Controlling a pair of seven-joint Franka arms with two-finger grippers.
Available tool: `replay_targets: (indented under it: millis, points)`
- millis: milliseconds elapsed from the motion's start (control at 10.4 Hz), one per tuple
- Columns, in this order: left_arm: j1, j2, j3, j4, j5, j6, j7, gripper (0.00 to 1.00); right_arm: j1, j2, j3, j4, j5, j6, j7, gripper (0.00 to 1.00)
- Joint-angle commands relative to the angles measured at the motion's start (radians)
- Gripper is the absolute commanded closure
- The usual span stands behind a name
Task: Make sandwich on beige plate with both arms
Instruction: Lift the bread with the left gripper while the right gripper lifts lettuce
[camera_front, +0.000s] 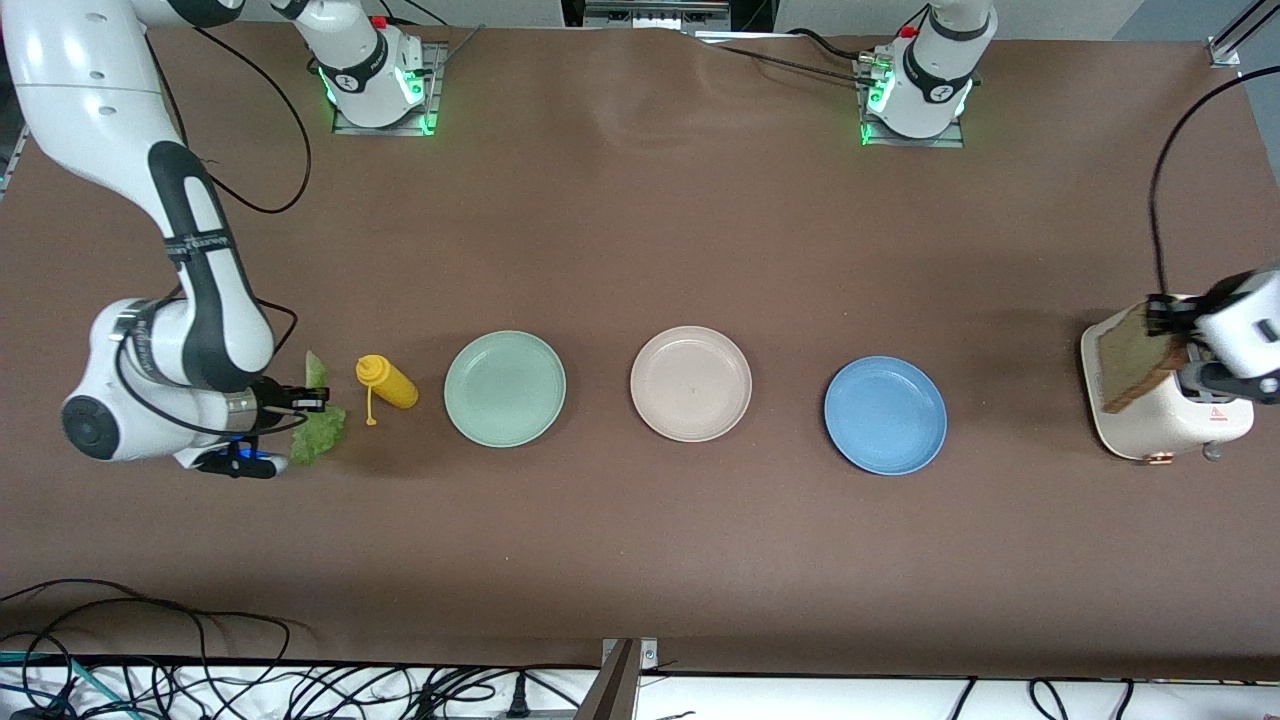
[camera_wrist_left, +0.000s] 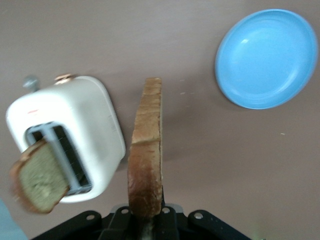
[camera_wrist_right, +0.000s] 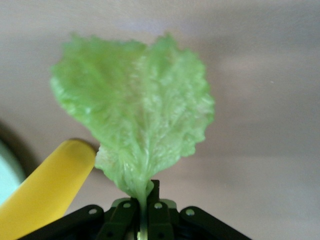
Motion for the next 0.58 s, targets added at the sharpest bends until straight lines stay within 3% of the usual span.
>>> replay_targets:
  millis: [0,192,480]
  points:
    - [-0.073,0.105,0.001,0.027,-0.15,-0.016,0.004,1.0,-0.005,-0.016,-0.001,0.098,0.006,-0.132,-0.04,1.0]
    - [-0.147,0.171,0.001,0.029,-0.302,-0.008,-0.005,1.0,-0.005,-0.056,0.0,0.103,-0.007,-0.156,-0.04,1.0]
    - [-0.205,0.34,0.001,0.07,-0.647,0.019,-0.02,1.0,0.009,-0.139,0.01,0.105,-0.019,-0.215,-0.031,1.0]
